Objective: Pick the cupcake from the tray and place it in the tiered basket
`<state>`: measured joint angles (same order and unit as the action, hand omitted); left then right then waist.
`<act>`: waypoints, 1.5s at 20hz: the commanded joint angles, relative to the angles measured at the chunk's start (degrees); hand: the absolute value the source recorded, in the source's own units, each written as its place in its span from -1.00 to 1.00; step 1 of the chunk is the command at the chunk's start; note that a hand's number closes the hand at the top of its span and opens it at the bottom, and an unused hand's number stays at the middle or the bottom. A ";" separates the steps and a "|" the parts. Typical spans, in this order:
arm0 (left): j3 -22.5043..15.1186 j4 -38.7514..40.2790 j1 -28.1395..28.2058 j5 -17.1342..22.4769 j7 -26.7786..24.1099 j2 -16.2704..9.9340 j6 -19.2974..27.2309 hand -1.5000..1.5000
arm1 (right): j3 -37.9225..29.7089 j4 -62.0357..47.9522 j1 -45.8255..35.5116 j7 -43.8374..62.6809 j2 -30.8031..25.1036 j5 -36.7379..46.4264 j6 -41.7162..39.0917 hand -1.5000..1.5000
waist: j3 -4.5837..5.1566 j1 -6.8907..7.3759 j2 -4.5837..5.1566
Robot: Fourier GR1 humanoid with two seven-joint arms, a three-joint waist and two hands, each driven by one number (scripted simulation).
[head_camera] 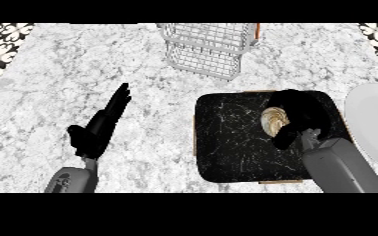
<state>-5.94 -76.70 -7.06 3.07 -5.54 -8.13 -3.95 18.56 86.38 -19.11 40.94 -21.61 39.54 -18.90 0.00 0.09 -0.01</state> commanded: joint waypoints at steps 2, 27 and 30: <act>-0.02 -1.78 2.73 -1.70 -1.50 0.94 -0.25 0.00 | -2.74 -0.61 -1.01 -3.23 2.35 3.58 -0.40 1.00 | 0.01 0.07 -0.01; 0.22 -1.57 1.17 -3.22 1.09 2.46 0.49 0.00 | -26.49 14.17 -5.04 -13.09 -5.45 -12.02 7.24 1.00 | 0.06 -0.07 -0.12; 3.01 -1.41 -2.30 -0.51 2.97 1.17 -1.37 0.00 | -25.69 14.28 -12.75 -5.79 -5.67 -13.36 3.53 1.00 | 0.06 0.21 -0.03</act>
<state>-3.70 -78.33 -6.37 2.01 -4.38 -7.63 -5.68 -8.60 98.47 -24.71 29.00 -28.49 26.71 -13.69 0.06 -0.11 -0.20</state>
